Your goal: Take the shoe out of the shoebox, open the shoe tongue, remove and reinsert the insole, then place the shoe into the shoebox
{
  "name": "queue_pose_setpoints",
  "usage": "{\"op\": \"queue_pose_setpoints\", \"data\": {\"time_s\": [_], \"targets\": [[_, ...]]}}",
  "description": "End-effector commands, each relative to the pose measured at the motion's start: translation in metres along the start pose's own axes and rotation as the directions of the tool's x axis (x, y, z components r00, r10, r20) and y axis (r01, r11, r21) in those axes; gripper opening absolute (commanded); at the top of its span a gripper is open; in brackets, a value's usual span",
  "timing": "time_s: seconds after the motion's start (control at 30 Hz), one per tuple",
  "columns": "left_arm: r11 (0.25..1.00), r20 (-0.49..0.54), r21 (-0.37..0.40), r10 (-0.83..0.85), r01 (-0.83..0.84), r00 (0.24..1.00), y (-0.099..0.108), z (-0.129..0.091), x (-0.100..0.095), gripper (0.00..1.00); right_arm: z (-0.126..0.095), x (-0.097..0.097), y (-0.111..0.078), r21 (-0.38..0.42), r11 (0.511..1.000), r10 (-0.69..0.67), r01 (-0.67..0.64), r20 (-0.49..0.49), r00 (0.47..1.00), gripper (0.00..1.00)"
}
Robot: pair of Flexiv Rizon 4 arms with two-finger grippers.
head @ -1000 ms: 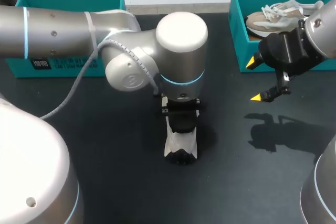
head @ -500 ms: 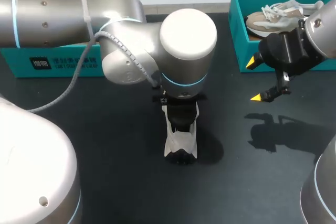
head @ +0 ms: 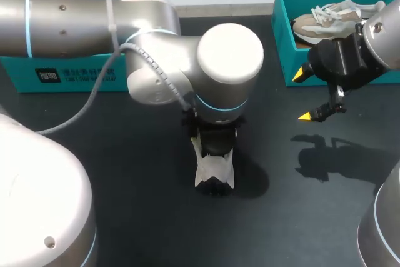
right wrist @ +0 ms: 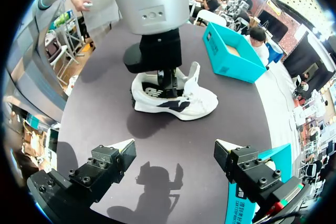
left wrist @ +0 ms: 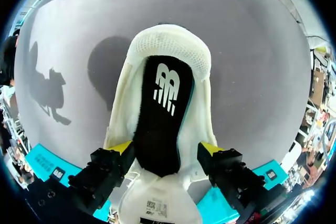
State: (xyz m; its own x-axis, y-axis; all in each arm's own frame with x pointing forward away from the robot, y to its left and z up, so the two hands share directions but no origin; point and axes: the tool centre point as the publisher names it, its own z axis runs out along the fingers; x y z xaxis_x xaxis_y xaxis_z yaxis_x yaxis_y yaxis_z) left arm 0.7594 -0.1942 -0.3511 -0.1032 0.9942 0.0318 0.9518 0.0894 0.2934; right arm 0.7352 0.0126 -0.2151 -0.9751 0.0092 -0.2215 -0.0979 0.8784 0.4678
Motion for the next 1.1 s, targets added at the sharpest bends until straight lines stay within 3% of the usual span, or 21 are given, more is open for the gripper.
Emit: {"op": "queue_pose_setpoints", "data": {"time_s": [0.03,0.33,0.63,0.87,1.1], "targets": [[1.000,0.000,0.006,0.000,0.000,1.000,0.001,0.001,0.002,1.00,0.001,0.000,0.000,0.003,1.000,0.001,-0.001,0.000,1.000,1.00],[1.000,-0.020,0.026,0.010,-0.009,1.000,0.001,0.006,0.005,1.00,0.001,0.000,0.000,0.003,1.000,0.001,-0.001,0.000,1.000,1.00],[1.000,0.004,0.011,0.029,-0.029,1.000,0.009,-0.015,0.005,1.00,0.001,0.000,0.000,0.003,1.000,0.001,-0.001,0.000,1.000,1.00],[1.000,0.007,0.004,0.021,-0.021,1.000,0.034,-0.021,0.006,1.00,0.001,0.000,0.000,0.003,1.000,0.001,-0.001,0.000,1.000,1.00],[0.998,0.030,-0.063,0.002,-0.001,1.000,0.067,-0.041,0.008,1.00,0.001,0.000,0.000,0.003,1.000,0.001,-0.001,0.000,1.000,1.00]]}}
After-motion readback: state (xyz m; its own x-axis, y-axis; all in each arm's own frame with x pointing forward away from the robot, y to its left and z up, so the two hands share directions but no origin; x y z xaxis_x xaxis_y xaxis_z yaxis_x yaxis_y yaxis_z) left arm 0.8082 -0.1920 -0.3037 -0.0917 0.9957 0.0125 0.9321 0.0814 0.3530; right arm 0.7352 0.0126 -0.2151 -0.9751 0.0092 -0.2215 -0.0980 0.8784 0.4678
